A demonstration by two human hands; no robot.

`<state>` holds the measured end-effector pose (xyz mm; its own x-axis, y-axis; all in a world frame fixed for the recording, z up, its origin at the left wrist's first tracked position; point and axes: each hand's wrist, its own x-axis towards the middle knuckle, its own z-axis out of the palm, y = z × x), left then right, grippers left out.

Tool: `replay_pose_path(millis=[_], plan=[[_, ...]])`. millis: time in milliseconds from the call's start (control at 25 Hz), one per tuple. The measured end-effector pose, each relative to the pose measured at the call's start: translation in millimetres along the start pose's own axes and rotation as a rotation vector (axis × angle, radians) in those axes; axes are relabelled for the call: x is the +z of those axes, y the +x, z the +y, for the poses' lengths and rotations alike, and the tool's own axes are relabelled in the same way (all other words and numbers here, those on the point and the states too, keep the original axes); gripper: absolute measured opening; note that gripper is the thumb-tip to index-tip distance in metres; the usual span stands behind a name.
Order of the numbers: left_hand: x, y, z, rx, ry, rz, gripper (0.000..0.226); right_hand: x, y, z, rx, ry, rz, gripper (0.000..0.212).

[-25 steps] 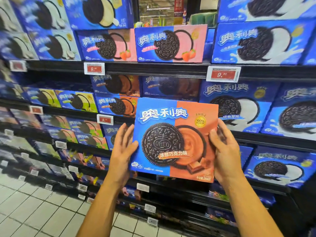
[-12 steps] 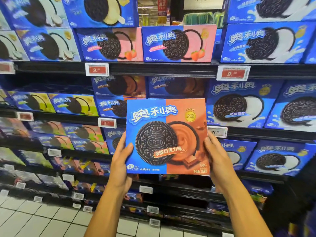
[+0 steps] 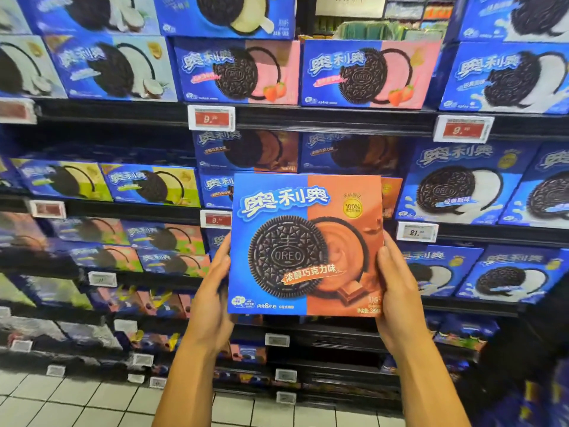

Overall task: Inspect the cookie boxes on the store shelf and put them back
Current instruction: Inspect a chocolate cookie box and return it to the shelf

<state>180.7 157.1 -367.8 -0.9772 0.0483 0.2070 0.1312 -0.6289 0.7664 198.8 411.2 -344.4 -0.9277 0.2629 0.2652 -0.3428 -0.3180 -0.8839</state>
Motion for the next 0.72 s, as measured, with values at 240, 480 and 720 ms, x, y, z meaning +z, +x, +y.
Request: replay_pose_path(millis=[240,480,720], plan=[[-20,-2,25,-0.032,0.021,-0.035,0.04,30,-21,16,0.013,0.028,0.061,0.04],[-37,-7,32,-0.098,0.009,-0.043,0.046,37,-34,23,0.096,0.131,0.063,0.036],[-45,-7,25,-0.085,-0.022,0.038,0.052,43,-24,37,0.054,-0.093,0.133,0.037]])
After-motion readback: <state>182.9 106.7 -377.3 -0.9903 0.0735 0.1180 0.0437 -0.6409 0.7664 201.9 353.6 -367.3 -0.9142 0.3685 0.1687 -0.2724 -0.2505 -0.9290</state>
